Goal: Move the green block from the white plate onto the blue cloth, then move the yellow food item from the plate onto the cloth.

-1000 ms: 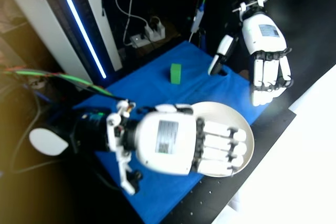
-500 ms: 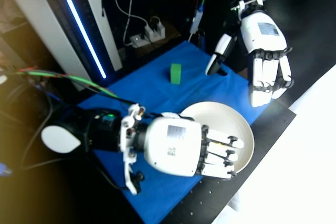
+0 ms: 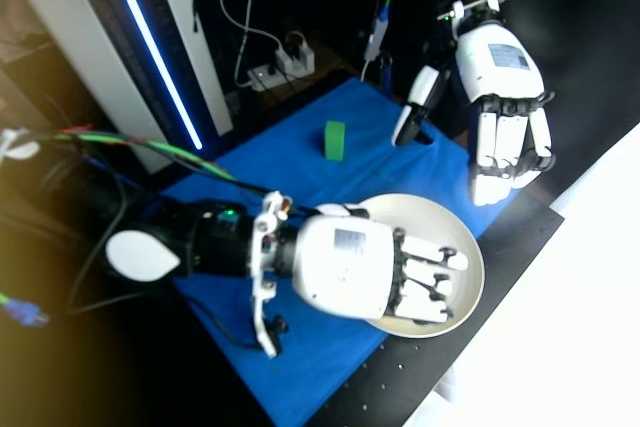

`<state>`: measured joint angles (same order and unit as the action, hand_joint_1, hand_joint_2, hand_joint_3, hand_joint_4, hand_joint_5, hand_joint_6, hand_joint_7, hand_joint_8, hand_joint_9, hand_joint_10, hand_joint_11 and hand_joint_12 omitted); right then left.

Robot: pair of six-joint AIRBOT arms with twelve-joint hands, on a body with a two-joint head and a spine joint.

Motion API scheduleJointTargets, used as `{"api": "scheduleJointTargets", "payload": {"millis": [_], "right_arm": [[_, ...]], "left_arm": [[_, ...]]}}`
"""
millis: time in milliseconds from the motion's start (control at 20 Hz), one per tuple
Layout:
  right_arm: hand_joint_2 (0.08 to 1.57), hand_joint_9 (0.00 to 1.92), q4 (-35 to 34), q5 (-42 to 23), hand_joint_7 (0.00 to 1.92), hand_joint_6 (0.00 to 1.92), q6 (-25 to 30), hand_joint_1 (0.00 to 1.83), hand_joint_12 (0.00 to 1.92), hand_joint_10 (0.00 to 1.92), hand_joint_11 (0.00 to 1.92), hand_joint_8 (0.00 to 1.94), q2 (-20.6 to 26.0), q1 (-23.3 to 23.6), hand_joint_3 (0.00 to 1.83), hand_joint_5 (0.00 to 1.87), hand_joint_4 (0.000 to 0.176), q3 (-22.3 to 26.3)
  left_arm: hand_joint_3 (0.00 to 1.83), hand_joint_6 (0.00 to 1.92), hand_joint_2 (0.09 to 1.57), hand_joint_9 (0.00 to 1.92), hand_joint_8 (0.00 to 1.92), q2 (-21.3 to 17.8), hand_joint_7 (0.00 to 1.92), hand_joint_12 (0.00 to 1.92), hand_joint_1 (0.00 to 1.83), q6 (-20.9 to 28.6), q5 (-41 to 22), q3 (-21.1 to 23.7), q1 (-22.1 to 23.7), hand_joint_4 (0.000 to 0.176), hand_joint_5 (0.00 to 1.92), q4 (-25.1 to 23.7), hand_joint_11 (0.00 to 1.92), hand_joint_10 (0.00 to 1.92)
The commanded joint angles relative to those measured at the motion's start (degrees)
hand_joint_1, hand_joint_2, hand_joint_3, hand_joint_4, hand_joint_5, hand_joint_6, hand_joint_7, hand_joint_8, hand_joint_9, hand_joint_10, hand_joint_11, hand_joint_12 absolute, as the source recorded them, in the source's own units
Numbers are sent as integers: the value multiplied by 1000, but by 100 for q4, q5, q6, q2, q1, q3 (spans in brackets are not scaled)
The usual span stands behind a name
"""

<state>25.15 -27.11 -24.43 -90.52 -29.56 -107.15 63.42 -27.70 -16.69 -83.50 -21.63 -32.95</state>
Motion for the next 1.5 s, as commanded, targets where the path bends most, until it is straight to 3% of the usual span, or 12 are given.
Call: {"api": "scheduleJointTargets", "payload": {"millis": [0, 250, 650, 900, 950, 1000, 1050, 1150, 1200, 1250, 1350, 1450], "right_arm": [[894, 570, -173, -513, 543, 0, 3, 586, 1554, 187, 76, 0, -5, 14, 6, 235, 0, -55], [906, 588, 57, -496, 552, 4, 3, 627, 1453, 33, 68, 2, -112, -51, 0, 295, 17, -277], [950, 931, 71, -415, 1118, 7, 3, 1073, 1492, 308, 403, 16, -150, -59, 1, 791, 0, -341], [991, 1025, 69, -414, 1106, 3, 3, 1163, 1513, 155, 438, 25, -157, -59, 1, 946, 0, -355], [1029, 1001, 67, -418, 1119, 5, 3, 1325, 1531, 212, 413, 615, -162, -58, 3, 962, 0, -357], [1082, 979, 64, -427, 1086, 514, 3, 1284, 1593, 302, 427, 963, -182, -58, 0, 1019, 0, -370], [1076, 891, 63, -462, 949, 768, 3, 1195, 1583, 451, 419, 585, -202, -58, 0, 1051, 0, -390], [1071, 668, 59, -540, 945, 826, 3, 1177, 1767, 1026, 375, 432, -205, -55, 0, 1062, 0, -395], [1106, 683, 58, -588, 960, 655, 3, 1246, 1851, 1226, 461, 1091, -202, -53, 2, 1041, 0, -395], [1122, 656, 58, -659, 934, 632, 3, 1256, 1895, 1307, 464, 1267, -195, -41, 0, 1034, 0, -395], [1067, 442, 54, -866, 707, 791, 3, 1188, 1920, 1370, 204, 931, -172, 0, 1, 1077, 0, -395], [1074, 538, 54, -1022, 838, 842, 3, 1179, 1563, 650, 98, 231, -141, 27, 0, 1055, 0, -373]], "left_arm": [[0, 0, 714, 621, 1, 16, 556, 987, 827, 5, -545, 1, 118, 61, 397, 120, 184, 3], [1, 0, 737, 599, 1, 18, 534, 1084, 861, 5, -557, 14, 120, 60, 400, 120, 105, 1], [0, 0, 755, 606, 2, 29, 558, 1296, 874, 9, -562, 32, 116, 72, 409, 120, 38, 1], [0, 3, 749, 591, 2, 29, 521, 1285, 839, 15, -551, 29, 102, 49, 384, 121, 34, 3], [0, 5, 749, 593, 4, 29, 526, 1286, 848, 16, -551, 27, 91, 48, 391, 124, 37, 3], [0, 6, 748, 584, 2, 34, 523, 1279, 849, 16, -551, 20, 76, 54, 394, 140, 25, 0], [0, 5, 744, 597, 3, 38, 531, 1247, 835, 16, -551, 11, 59, 55, 405, 159, 52, 4], [0, 3, 738, 601, 2, 47, 533, 1239, 830, 16, -544, -1, 43, 51, 406, 168, 57, 5], [3, 4, 752, 601, 3, 50, 535, 1238, 840, 16, -542, -8, 35, 53, 409, 169, 57, 5], [6, 3, 761, 590, 1, 54, 530, 1230, 849, 16, -537, -14, 32, 59, 407, 170, 46, 0], [6, 1, 763, 596, 2, 62, 534, 1231, 855, 17, -521, -28, 18, 53, 404, 177, 48, 4], [5, 1, 765, 612, 8, 62, 552, 1231, 858, 17, -519, -38, -16, 47, 406, 201, 55, 10]]}}
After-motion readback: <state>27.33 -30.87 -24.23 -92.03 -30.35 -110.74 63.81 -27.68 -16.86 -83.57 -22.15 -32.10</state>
